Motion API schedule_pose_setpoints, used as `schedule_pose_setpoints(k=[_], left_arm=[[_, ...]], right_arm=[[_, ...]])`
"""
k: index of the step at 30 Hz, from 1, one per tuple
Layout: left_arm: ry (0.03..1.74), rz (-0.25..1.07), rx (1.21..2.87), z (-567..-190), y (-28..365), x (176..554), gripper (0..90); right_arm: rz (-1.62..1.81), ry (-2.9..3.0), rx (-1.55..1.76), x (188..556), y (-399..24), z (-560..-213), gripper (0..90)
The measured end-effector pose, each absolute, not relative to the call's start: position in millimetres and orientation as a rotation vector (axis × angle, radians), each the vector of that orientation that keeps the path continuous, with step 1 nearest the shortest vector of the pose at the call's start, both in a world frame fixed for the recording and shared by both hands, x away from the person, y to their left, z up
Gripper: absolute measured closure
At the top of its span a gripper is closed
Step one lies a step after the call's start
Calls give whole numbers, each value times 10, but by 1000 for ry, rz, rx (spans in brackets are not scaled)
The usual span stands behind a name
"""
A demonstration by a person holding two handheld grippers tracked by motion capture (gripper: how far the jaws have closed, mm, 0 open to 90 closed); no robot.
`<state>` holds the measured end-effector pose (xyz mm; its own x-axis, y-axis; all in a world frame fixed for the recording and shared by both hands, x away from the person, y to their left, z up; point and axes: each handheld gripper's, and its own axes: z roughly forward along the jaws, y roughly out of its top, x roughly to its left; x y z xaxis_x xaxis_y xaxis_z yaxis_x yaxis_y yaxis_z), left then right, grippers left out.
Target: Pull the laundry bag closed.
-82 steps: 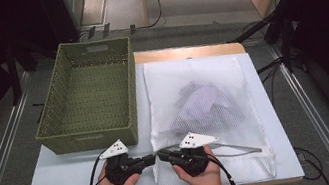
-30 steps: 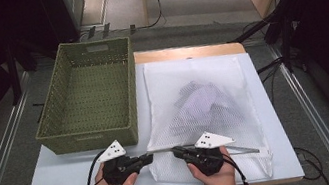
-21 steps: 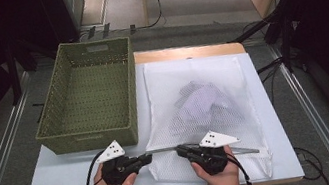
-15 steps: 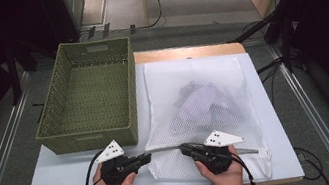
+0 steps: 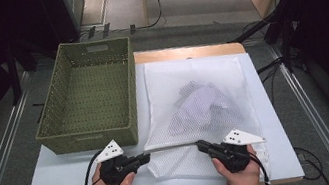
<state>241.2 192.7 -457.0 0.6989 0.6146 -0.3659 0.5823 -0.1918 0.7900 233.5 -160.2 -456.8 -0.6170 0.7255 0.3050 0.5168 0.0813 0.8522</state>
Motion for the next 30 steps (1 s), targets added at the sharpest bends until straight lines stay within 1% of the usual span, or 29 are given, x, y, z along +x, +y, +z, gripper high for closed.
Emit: schedule_pose_setpoints(k=[19, 30], left_arm=[[948, 42, 1873, -4595, 1932, 2410, 889], [942, 39, 1879, -4603, 1940, 2413, 889]], right_arm=[[1491, 1983, 1423, 2133, -2575, -4612, 874], [1476, 1909, 1489, 2145, -2879, -4635, 874]])
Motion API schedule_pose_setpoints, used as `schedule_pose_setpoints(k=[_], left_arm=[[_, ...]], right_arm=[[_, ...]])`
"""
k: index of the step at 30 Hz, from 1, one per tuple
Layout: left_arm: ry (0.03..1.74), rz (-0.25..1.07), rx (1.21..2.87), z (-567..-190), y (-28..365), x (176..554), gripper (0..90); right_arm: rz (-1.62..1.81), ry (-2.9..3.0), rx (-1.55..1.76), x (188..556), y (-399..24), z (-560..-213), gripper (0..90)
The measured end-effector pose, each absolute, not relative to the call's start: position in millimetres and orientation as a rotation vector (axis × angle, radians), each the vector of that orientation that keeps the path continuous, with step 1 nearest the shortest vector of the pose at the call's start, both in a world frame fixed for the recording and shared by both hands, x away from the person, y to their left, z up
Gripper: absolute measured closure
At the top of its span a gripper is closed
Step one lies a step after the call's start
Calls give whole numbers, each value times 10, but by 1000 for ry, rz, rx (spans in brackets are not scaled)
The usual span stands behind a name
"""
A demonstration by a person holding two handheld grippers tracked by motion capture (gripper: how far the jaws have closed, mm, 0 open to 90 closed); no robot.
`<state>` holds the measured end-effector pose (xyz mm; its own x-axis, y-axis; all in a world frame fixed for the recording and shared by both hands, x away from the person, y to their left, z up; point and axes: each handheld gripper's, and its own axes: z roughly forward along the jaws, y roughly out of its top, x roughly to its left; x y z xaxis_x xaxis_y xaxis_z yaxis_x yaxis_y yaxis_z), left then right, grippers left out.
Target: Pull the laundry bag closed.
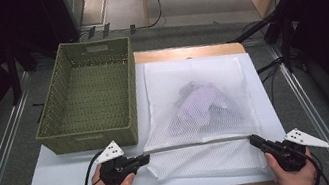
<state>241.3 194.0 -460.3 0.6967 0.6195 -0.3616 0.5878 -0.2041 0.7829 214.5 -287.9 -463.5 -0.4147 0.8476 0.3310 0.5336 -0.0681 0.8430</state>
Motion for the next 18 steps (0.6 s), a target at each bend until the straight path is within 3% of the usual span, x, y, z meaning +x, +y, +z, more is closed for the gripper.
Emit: schedule_pose_setpoints(k=[15, 18], left_arm=[[950, 41, 1857, -4604, 2035, 2464, 893], [930, 110, 1901, -4608, 1960, 2415, 892]], right_arm=[[1456, 1838, 1583, 2134, -3161, -4674, 875], [1392, 1846, 1579, 2131, -3141, -4681, 875]])
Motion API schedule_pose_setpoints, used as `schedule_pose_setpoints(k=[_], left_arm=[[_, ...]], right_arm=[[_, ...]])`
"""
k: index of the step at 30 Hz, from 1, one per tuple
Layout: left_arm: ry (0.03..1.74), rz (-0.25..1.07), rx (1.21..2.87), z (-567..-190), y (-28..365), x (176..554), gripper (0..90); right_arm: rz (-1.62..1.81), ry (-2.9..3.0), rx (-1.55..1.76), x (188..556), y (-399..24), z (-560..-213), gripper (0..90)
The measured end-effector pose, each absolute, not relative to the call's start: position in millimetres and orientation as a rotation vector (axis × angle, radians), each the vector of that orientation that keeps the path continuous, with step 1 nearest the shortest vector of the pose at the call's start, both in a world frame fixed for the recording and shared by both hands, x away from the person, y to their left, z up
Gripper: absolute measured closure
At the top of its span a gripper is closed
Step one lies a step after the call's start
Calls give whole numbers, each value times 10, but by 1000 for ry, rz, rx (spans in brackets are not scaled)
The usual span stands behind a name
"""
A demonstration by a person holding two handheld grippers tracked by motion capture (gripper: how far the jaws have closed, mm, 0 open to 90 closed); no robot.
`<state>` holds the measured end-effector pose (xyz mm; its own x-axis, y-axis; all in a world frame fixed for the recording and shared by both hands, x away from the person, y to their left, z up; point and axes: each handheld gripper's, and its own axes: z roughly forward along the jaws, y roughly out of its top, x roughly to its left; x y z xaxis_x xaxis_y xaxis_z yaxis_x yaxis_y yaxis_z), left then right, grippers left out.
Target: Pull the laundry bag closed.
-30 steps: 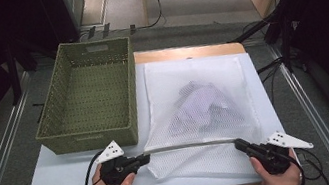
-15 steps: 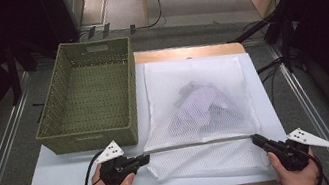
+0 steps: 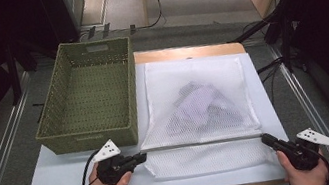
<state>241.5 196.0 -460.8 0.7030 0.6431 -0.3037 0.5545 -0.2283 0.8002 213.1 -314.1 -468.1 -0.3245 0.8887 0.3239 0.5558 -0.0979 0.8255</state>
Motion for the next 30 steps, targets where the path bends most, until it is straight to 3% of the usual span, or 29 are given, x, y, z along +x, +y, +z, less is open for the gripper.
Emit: schedule_pose_setpoints(k=[4, 15, 24, 30], left_arm=[[905, 119, 1906, -4613, 1990, 2416, 850], [926, 268, 1886, -4570, 2218, 2413, 338], [968, 290, 1842, -4536, 2431, 2403, 148], [992, 331, 1834, -4511, 2543, 2379, 23]], right_arm=[[1411, 1794, 1585, 2110, -3152, -4668, 835], [1395, 1749, 1523, 2148, -3126, -4694, 473], [1361, 1750, 1491, 2195, -3125, -4693, 204], [1374, 1811, 1459, 2230, -3112, -4701, 136]])
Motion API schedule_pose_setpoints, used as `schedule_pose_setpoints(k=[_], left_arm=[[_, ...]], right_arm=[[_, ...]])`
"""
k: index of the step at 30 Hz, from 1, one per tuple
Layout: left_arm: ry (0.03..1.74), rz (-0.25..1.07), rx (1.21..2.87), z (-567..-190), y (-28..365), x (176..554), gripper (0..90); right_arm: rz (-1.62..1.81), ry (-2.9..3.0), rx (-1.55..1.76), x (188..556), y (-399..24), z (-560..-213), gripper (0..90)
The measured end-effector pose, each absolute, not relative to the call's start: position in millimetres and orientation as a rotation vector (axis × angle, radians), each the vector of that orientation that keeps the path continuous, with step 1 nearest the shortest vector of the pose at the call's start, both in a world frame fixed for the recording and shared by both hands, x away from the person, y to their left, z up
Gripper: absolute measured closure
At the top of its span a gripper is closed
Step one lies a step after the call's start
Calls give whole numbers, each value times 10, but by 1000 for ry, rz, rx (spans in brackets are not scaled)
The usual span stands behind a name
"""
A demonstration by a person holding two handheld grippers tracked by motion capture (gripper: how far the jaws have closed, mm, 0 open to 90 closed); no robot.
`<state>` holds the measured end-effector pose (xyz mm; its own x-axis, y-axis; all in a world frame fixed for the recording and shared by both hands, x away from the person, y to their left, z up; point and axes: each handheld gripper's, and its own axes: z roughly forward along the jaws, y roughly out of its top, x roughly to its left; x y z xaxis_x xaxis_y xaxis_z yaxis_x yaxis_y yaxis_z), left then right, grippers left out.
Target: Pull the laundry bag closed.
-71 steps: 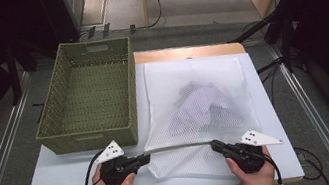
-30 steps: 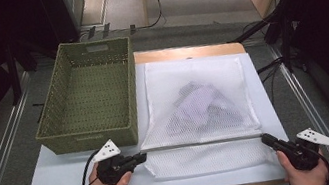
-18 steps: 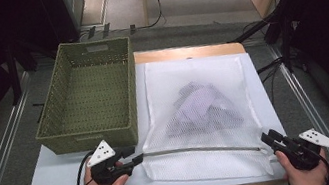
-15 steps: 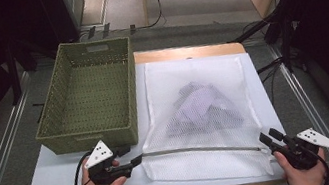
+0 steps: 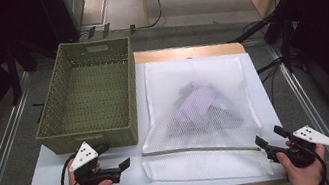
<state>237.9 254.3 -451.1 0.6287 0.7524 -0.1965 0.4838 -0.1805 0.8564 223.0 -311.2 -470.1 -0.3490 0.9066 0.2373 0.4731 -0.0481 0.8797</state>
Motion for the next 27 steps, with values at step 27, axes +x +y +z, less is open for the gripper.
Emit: schedule_pose_setpoints(k=[27], left_arm=[[1105, 414, 1770, -4499, 3149, 2351, 13]], right_arm=[[1360, 1832, 1496, 2286, -3192, -4750, 5]])
